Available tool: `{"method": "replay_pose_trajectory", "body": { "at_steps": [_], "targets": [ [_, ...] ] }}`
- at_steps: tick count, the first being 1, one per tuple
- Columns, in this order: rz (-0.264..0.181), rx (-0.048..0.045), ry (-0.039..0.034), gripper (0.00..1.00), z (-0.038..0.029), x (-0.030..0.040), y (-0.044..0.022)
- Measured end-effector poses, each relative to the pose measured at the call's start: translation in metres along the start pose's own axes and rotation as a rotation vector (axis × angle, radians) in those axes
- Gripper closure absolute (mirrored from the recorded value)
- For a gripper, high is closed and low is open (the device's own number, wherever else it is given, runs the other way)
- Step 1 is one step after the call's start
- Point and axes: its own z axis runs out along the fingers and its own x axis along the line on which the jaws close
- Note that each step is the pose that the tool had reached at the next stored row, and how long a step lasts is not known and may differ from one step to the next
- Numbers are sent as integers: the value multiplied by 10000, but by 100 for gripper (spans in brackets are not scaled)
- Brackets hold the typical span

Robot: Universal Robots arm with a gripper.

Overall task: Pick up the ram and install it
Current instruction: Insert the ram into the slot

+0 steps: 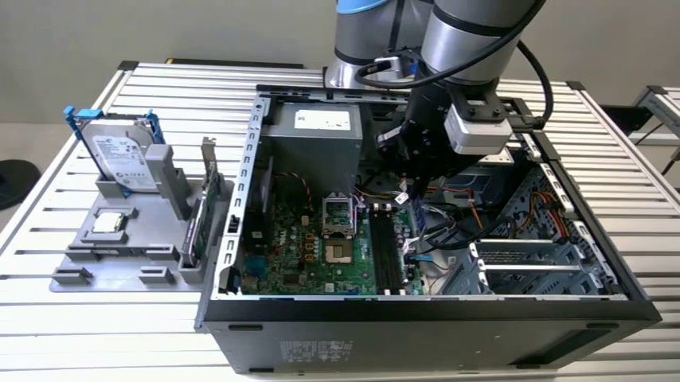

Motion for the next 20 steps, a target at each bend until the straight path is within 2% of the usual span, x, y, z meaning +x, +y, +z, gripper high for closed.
{"method": "replay_pose_trajectory", "body": {
  "at_steps": [20],
  "targets": [
    [0, -1, 3, 100, 64, 0, -1]
  ]
}}
